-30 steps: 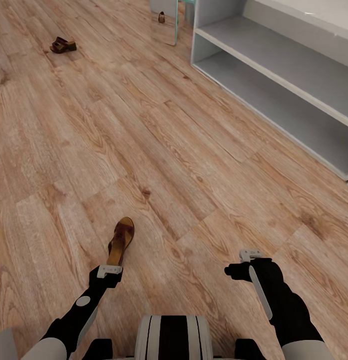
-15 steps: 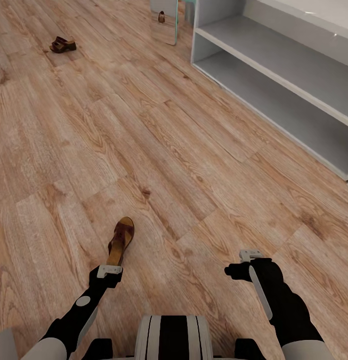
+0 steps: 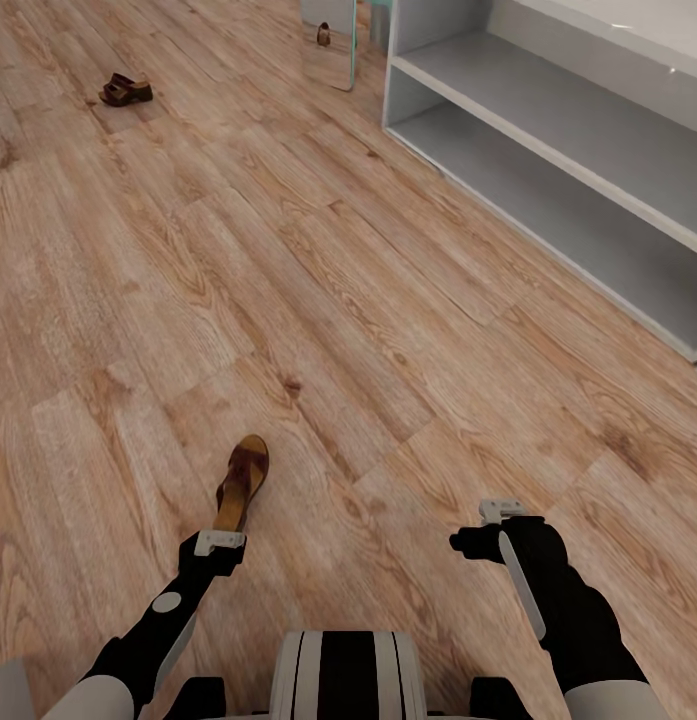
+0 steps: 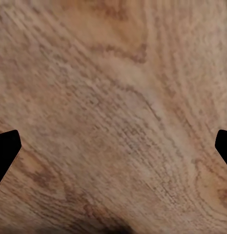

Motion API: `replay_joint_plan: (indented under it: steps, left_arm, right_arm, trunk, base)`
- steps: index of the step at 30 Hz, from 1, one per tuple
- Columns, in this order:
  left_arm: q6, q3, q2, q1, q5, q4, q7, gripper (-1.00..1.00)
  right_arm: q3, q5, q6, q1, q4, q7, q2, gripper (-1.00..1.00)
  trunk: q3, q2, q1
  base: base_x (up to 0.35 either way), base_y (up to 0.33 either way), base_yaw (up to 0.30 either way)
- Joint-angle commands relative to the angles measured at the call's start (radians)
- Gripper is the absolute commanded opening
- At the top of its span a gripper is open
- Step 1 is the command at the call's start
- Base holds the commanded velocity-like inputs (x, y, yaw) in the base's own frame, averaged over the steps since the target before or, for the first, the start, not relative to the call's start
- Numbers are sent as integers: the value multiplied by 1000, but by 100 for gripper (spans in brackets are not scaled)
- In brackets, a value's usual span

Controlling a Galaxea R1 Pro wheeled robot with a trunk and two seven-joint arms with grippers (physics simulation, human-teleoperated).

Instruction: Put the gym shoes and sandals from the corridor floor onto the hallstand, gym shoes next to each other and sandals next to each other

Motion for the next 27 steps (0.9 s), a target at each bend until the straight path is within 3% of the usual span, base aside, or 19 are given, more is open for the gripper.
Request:
replay_joint_plan:
  steps: [1, 10, 11, 27]
  left_arm:
    - [-3, 0, 0, 0, -9, 0, 0, 100]
    - [-3, 0, 0, 0, -9, 1, -1, 100]
    - [-3, 0, 1, 0, -9, 2, -1, -100]
    - [-3, 0, 1, 0, -8, 0, -1, -100]
  right_arm:
    - [0, -1, 4, 0, -1, 1, 0, 100]
    - [0, -1, 4, 0, -1, 1, 0, 100]
    - [0, -1, 4, 0, -1, 1, 0, 100]
    - [0, -1, 4, 0, -1, 1, 0, 100]
  trunk:
    - [0, 0, 0]
    - [0, 0, 0]
    - [0, 0, 0]
    - [0, 0, 0]
  base:
    - [155, 0, 0]
    - [70, 0, 0]
    - [8, 0, 0]
    - [1, 0, 0]
